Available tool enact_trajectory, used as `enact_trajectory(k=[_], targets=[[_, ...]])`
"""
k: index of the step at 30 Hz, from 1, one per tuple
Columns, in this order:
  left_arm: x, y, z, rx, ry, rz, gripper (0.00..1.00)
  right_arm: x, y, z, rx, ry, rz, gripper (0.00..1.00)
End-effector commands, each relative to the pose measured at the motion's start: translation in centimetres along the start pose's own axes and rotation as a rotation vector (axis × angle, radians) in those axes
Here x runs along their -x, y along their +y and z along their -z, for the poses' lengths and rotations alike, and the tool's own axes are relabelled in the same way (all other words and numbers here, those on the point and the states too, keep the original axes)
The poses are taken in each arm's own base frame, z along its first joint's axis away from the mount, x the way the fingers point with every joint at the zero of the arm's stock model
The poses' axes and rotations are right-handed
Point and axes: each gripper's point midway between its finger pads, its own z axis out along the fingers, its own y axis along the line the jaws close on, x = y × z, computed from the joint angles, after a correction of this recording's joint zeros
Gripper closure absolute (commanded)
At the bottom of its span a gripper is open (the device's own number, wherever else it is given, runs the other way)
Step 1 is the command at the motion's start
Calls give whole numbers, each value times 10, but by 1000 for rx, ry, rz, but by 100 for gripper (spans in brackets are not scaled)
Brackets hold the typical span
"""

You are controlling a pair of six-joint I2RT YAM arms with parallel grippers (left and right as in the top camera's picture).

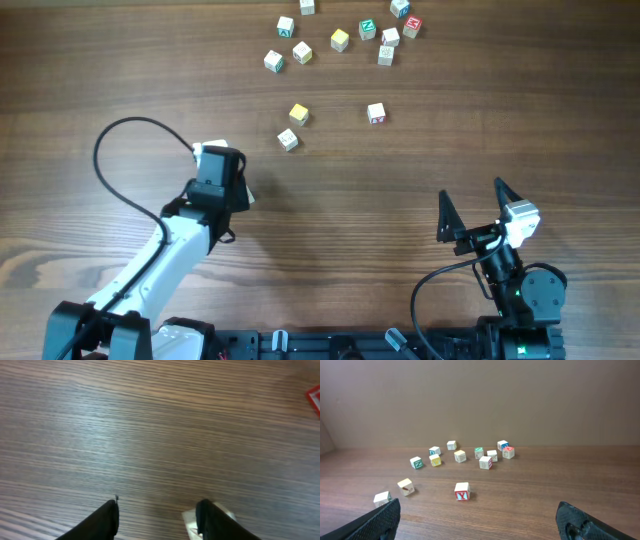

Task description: Form a tower

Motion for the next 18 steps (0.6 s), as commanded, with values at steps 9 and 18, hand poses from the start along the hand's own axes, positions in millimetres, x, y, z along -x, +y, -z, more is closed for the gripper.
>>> enact_trajectory(k=[9,18], targets=[[-18,-41,3,-265,168,396,0,2,-3,0,-16,-11,-11,0],[-72,-22,-27,-94,357,393,38,2,-3,0,-15,-11,-11,0]])
